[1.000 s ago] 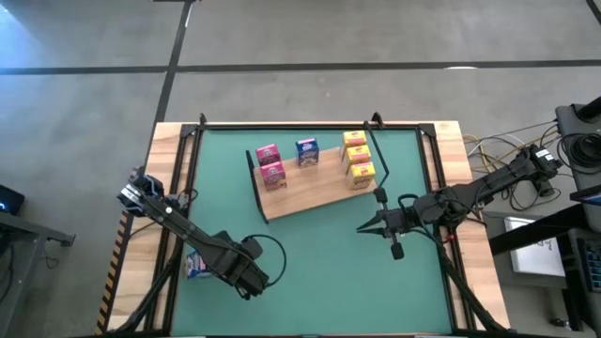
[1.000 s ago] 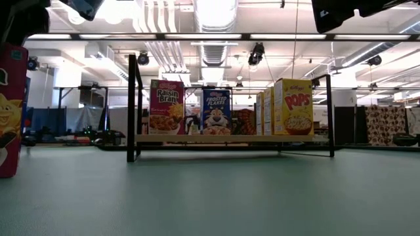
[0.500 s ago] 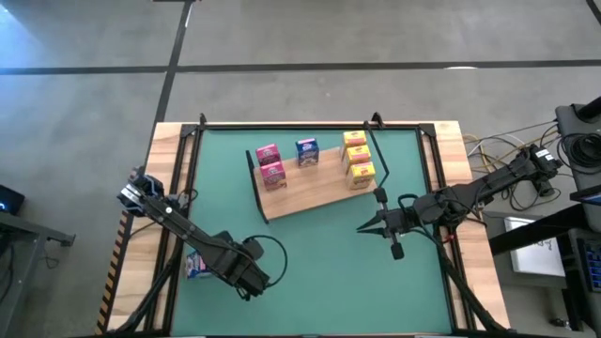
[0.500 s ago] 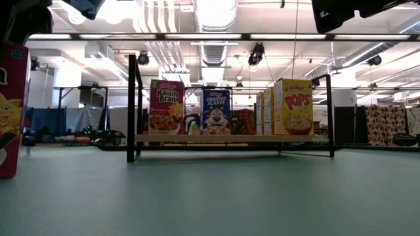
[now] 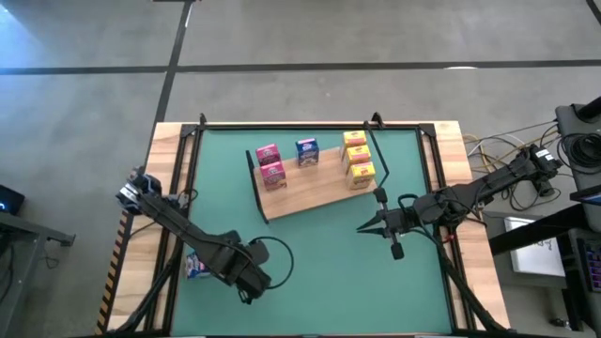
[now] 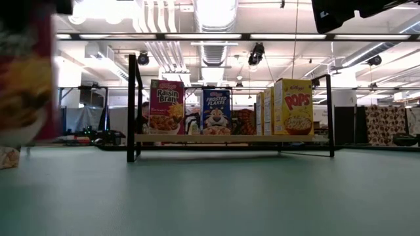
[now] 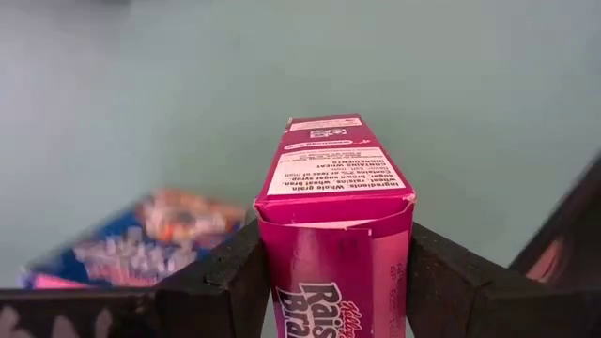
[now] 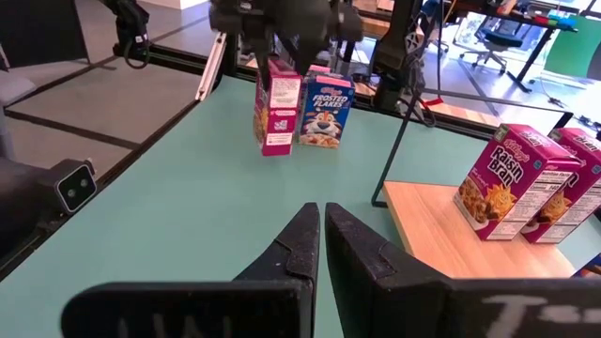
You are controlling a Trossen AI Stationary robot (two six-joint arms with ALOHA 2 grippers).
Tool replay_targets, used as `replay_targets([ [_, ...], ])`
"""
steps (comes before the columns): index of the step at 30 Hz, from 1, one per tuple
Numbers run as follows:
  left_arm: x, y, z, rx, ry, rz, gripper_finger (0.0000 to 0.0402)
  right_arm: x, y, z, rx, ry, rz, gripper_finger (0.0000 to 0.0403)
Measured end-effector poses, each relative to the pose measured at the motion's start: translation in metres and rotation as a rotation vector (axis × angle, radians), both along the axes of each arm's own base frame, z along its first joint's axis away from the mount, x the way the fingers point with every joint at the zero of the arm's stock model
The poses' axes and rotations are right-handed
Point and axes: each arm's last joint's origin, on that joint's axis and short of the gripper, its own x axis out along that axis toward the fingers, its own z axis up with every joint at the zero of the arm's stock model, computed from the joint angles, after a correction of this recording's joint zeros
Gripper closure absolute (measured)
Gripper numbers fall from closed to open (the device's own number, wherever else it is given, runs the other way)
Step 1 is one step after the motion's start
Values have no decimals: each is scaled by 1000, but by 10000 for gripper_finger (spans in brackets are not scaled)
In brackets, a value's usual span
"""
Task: Stack cereal on shelf
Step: Put the pink cereal box on the shelf aligned with the other pink cereal boxes
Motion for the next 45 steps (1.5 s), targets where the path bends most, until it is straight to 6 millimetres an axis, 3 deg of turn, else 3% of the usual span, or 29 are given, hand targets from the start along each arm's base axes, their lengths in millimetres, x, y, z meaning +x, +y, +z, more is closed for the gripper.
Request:
replay_targets([
  [10, 26, 8, 67, 153, -326, -224, 224, 0, 0, 0, 5, 6, -2, 390],
  [18, 47, 43, 99, 282, -411, -349, 224, -6, -1, -3, 18, 61, -3, 390],
  [31, 71, 117, 94, 331, -311, -319, 224, -17, 2, -4, 34, 110, 22, 390],
  [45, 95, 153, 58, 213, -151, -316, 224, -19, 1, -4, 30, 116, 22, 390],
])
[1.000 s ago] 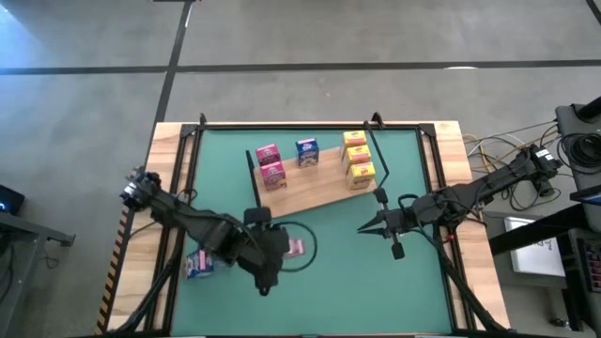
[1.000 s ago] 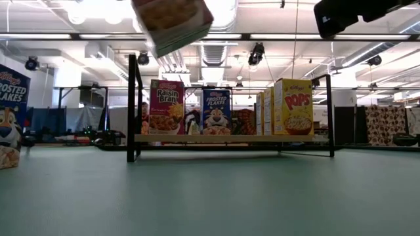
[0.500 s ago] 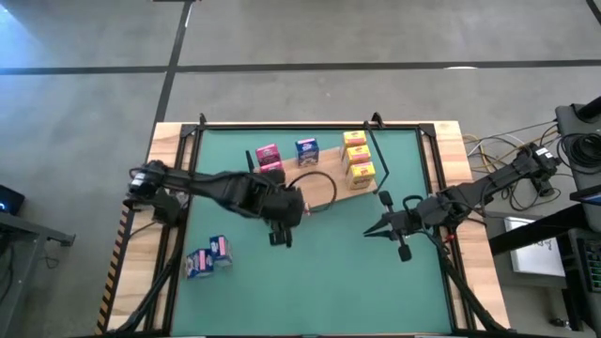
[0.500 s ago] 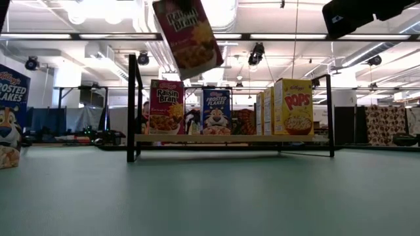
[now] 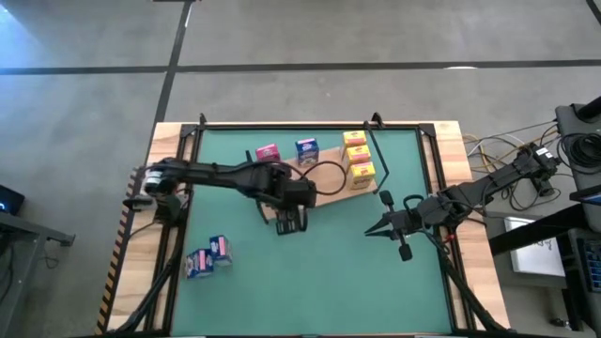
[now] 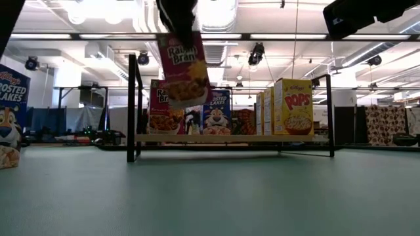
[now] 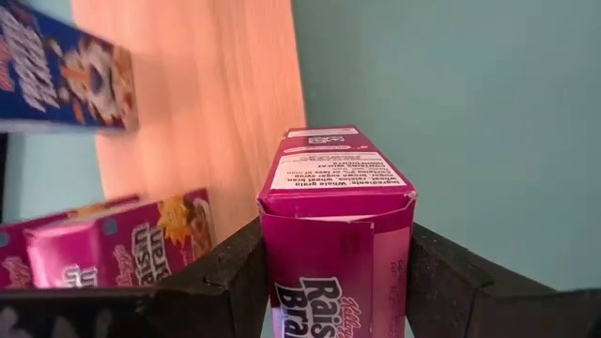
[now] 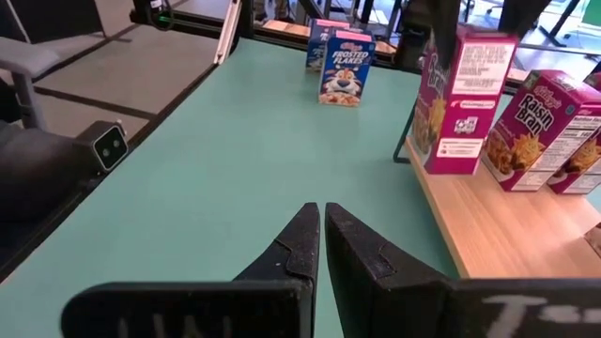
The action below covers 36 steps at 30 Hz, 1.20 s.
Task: Stack cereal on shelf
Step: Put the pink cereal box on the shelf aligned with the other pink cereal boxes
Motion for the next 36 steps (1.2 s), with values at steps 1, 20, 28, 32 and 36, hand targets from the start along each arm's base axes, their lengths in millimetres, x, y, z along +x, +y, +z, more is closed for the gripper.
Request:
replay_targets([
  [1, 0, 2, -2, -2, 20, 6, 224, 0, 0, 0, 0, 0, 0, 390],
  [20, 4, 21, -21, -2, 158, 27, 224, 0, 0, 0, 0, 1, -1, 390],
  [28, 3, 22, -22, 0, 169, 20, 224, 0, 0, 0, 0, 1, -1, 390],
  [32, 6, 23, -26, 1, 182, 22, 224, 0, 0, 0, 0, 0, -1, 390],
  [36, 7, 23, -29, -7, 190, 21, 224, 0, 0, 0, 0, 0, -1, 390],
])
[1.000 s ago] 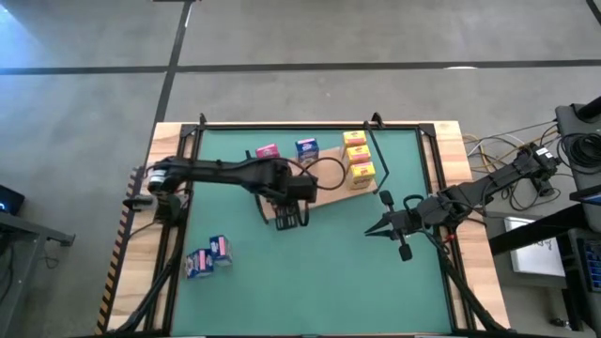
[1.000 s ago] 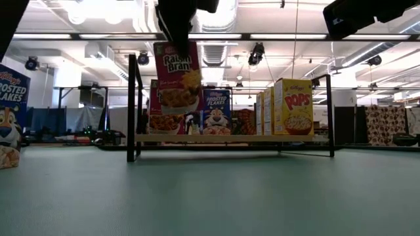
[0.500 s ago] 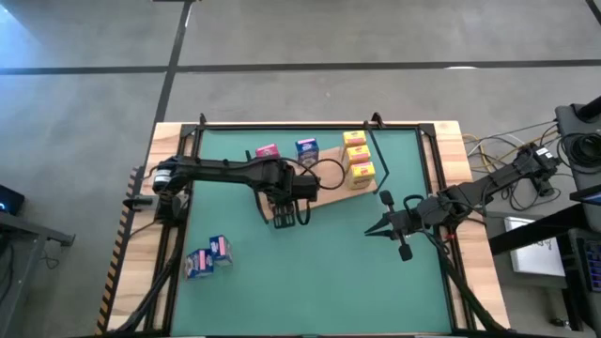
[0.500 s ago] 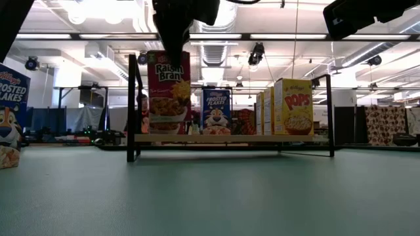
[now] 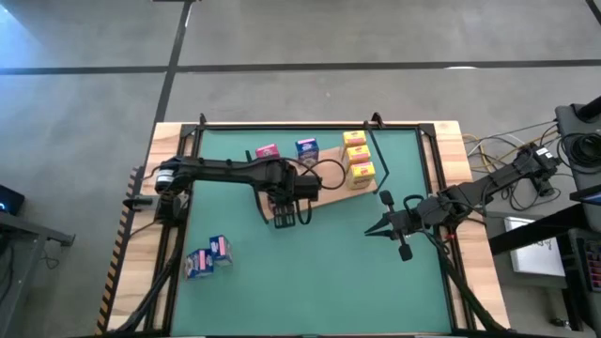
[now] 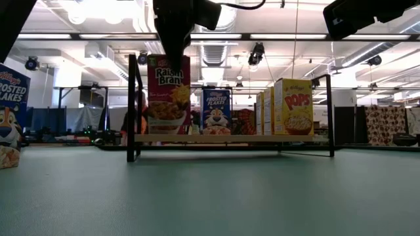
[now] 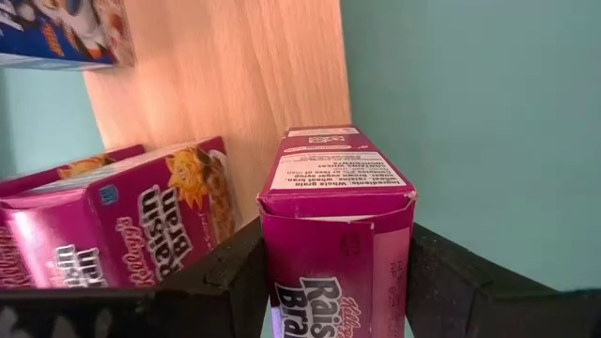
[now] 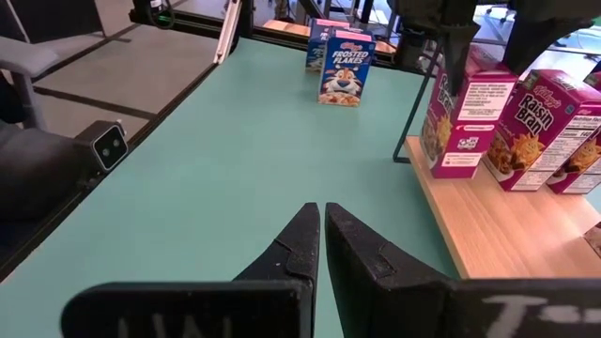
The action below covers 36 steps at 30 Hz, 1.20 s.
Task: Stack cereal on shelf
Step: Put the pink cereal box on the shelf aligned with the other pink cereal boxes
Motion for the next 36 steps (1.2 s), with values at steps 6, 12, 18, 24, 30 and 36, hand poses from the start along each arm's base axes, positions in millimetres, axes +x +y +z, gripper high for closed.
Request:
replay_targets([
  [6, 1, 1, -3, -1, 15, -10, 224, 0, 0, 0, 0, 0, 0, 390],
  [12, 1, 5, -7, -1, 23, 11, 224, 0, 0, 0, 1, 0, 0, 390],
  [18, 1, 7, -10, -3, 23, 42, 224, 0, 0, 0, 1, -1, 0, 390],
  [24, 2, 12, -10, -7, 8, 94, 224, 0, 0, 0, 1, -1, 0, 390],
  [30, 1, 18, -10, -11, 9, 110, 224, 0, 0, 0, 7, 2, -2, 390],
  [36, 2, 18, -10, -11, 5, 111, 224, 0, 0, 0, 7, 2, -2, 390],
])
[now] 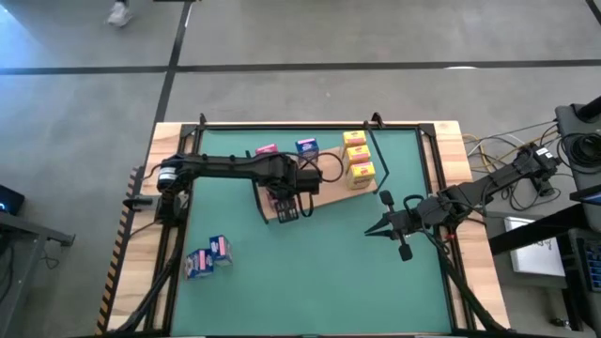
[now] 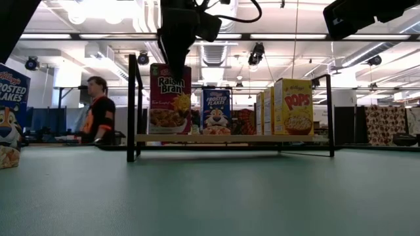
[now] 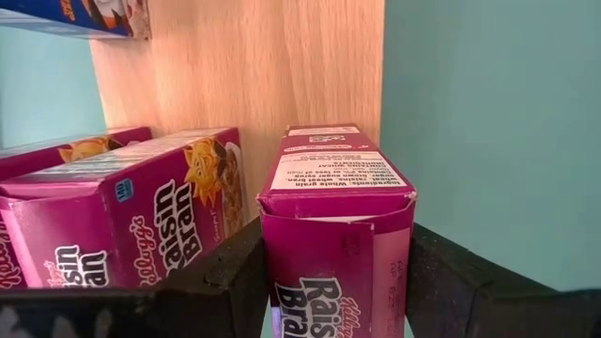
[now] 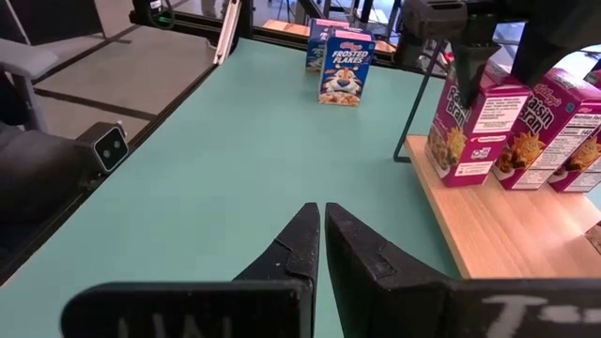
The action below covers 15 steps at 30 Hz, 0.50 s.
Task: Stack cereal on shelf
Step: Put the pink cereal box on the shelf aligned with the other pink cereal boxes
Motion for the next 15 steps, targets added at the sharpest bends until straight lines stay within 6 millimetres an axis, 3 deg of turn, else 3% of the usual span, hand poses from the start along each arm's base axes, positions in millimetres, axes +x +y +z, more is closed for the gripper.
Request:
replay_targets([
  [15, 0, -1, 0, -26, -2, -14, 224, 0, 0, 0, -1, 2, 0, 390],
])
